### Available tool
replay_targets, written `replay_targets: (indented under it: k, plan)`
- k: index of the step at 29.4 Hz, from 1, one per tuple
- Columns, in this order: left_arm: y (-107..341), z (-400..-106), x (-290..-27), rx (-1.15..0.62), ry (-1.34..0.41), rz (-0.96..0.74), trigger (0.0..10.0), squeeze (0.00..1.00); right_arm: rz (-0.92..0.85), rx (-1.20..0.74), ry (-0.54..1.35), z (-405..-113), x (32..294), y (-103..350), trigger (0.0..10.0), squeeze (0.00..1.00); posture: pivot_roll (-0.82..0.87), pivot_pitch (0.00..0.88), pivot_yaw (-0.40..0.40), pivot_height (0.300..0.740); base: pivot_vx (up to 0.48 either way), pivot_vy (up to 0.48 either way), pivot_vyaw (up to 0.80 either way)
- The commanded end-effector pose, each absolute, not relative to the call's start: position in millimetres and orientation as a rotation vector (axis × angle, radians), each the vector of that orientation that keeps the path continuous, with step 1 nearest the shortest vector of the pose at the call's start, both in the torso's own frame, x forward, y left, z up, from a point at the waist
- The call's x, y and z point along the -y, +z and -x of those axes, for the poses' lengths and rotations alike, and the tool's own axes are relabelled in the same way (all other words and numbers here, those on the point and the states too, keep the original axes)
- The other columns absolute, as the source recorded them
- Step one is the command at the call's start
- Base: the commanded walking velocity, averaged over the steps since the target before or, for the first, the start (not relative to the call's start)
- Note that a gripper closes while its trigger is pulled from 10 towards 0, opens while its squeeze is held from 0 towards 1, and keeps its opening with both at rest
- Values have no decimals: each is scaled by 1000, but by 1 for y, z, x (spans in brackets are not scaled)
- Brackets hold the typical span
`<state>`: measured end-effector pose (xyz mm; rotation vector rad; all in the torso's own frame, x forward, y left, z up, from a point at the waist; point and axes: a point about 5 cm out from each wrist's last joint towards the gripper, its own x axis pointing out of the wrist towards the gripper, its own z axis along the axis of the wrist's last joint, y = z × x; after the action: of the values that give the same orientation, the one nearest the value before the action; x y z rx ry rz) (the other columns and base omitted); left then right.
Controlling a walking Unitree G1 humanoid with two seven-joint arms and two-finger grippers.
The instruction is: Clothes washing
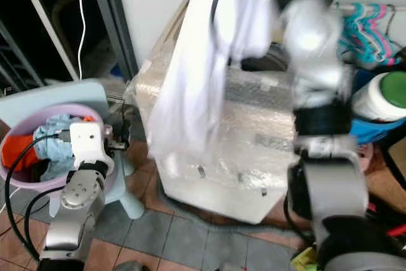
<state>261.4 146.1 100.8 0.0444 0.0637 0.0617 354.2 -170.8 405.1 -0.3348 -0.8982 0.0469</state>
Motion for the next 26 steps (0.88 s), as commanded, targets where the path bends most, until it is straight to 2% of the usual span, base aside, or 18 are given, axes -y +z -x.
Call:
replay_targets:
  k: [1,5,7,9,10,11,15,21,23,24,26]
  plan:
    - [102,-261,-146,-61,81,-40,10000,0,302,876,-41,-362,186,401,10000,0,-62,0,-10,740,0,0,0]
    - [102,-260,-145,-55,78,-35,10000,0,279,782,-28,-372,184,377,10000,0,-60,0,-13,740,0,0,0]
    - [101,-259,-146,-62,82,-39,10000,0,265,565,73,-383,168,319,10000,0,-62,0,-10,740,0,0,0]
    - [101,-259,-146,-64,82,-38,10000,0,253,473,110,-386,161,294,10000,0,-62,0,-10,740,0,0,0]
    - [101,-258,-146,-66,80,-38,10000,0,218,375,184,-384,152,267,10000,106,-65,0,-7,740,0,0,0]
    - [101,-258,-146,-68,78,-38,10000,0,228,329,205,-382,148,253,10000,1000,-69,0,-4,740,0,0,0]
    - [101,-259,-145,-73,65,-41,10000,0,198,213,223,-373,146,219,10000,1000,-76,0,0,740,0,0,0]
    - [101,-260,-143,-76,56,-42,10000,0,165,182,218,-366,152,215,10000,1000,-80,0,1,740,0,0,0]
    - [102,-259,-144,-77,64,-40,10000,0,97,218,332,-357,154,222,10000,1000,-77,0,-2,740,0,0,0]
    - [102,-259,-144,-77,65,-40,10000,0,98,217,348,-355,154,222,10000,1000,-77,0,-2,740,0,0,0]
    - [102,-258,-145,-77,69,-40,10000,0,152,184,539,-338,152,215,10000,1000,-67,0,-10,740,0,0,0]
